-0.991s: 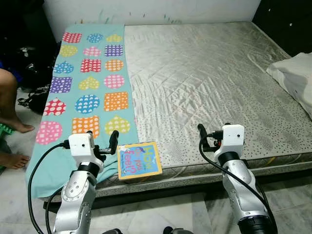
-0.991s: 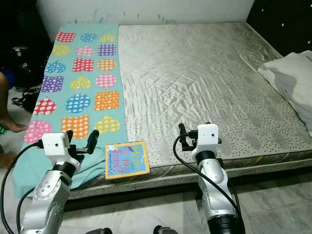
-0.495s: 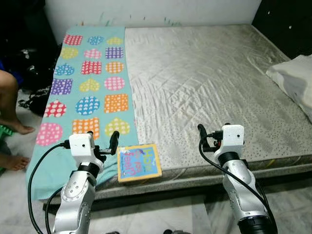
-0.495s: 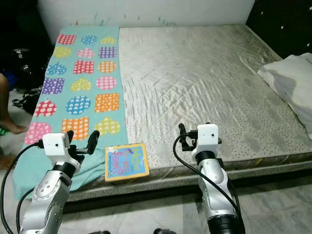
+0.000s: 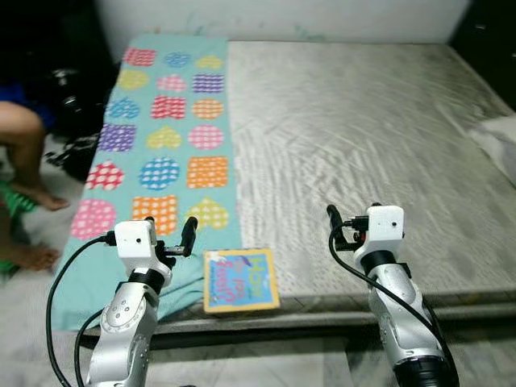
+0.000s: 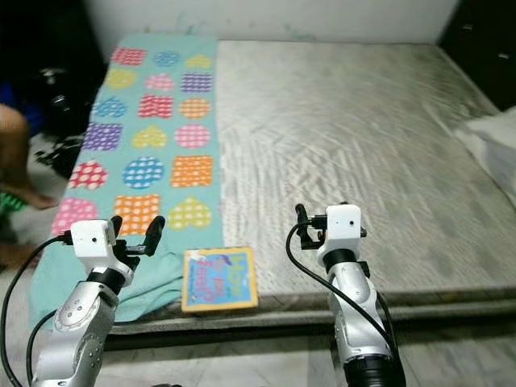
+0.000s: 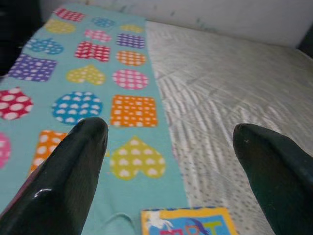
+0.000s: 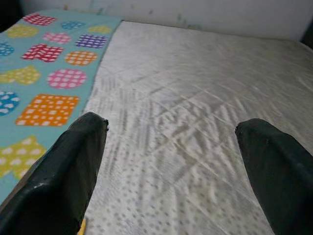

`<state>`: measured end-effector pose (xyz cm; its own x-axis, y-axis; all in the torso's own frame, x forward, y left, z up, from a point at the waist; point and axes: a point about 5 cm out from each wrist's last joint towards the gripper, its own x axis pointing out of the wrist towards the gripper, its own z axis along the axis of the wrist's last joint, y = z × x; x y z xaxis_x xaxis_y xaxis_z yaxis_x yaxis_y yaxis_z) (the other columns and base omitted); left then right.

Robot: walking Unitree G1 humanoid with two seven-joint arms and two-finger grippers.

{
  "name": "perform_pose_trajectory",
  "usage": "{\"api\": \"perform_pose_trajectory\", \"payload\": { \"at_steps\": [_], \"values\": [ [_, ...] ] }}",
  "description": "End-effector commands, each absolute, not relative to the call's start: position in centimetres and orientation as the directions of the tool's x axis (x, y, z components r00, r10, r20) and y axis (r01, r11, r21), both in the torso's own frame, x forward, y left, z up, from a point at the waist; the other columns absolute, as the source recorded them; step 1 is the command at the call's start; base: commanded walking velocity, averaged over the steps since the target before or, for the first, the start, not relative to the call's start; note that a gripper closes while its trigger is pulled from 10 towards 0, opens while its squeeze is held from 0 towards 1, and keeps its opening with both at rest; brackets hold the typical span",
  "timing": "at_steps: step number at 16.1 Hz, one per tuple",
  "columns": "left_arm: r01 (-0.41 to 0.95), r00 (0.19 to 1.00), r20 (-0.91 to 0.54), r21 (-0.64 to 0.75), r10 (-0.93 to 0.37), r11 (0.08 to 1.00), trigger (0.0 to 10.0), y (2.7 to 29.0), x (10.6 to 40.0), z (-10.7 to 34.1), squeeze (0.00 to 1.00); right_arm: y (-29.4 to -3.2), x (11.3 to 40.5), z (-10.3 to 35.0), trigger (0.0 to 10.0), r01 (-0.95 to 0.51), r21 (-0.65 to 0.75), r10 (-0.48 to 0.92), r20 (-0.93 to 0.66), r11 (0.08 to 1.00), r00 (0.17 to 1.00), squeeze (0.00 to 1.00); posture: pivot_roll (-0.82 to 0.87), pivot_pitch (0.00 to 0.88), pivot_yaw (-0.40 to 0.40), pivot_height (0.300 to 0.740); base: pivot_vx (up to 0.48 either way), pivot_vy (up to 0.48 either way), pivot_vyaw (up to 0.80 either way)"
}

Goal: Clean up the room

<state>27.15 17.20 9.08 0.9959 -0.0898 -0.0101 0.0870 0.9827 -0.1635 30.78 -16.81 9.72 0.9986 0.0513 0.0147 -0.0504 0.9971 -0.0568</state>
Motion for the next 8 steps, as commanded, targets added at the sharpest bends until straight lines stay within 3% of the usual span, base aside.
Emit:
{"api": "perform_pose_trajectory", "payload": {
  "at_steps": [1, 8],
  "values": [
    [0.096, 0.995, -0.021, -0.157, -0.101, 0.983, 10.0, 17.08, 26.94, 8.91, 0.00, -17.17, 30.53, 9.31, 10.0, -0.043, -0.062, 0.043, 0.000, 0.997, 0.999, 0.00, -0.05, 0.142, -0.024, 0.740, 0.270, 0.000, 0.00],
    [0.091, 0.995, -0.032, -0.158, -0.097, 0.983, 10.0, 17.10, 26.96, 8.78, 0.00, -17.29, 30.56, 9.22, 10.0, -0.041, -0.068, 0.041, -0.004, 0.997, 0.999, 0.00, -0.04, 0.146, -0.027, 0.740, 0.036, 0.000, 0.00]
  ]
}}
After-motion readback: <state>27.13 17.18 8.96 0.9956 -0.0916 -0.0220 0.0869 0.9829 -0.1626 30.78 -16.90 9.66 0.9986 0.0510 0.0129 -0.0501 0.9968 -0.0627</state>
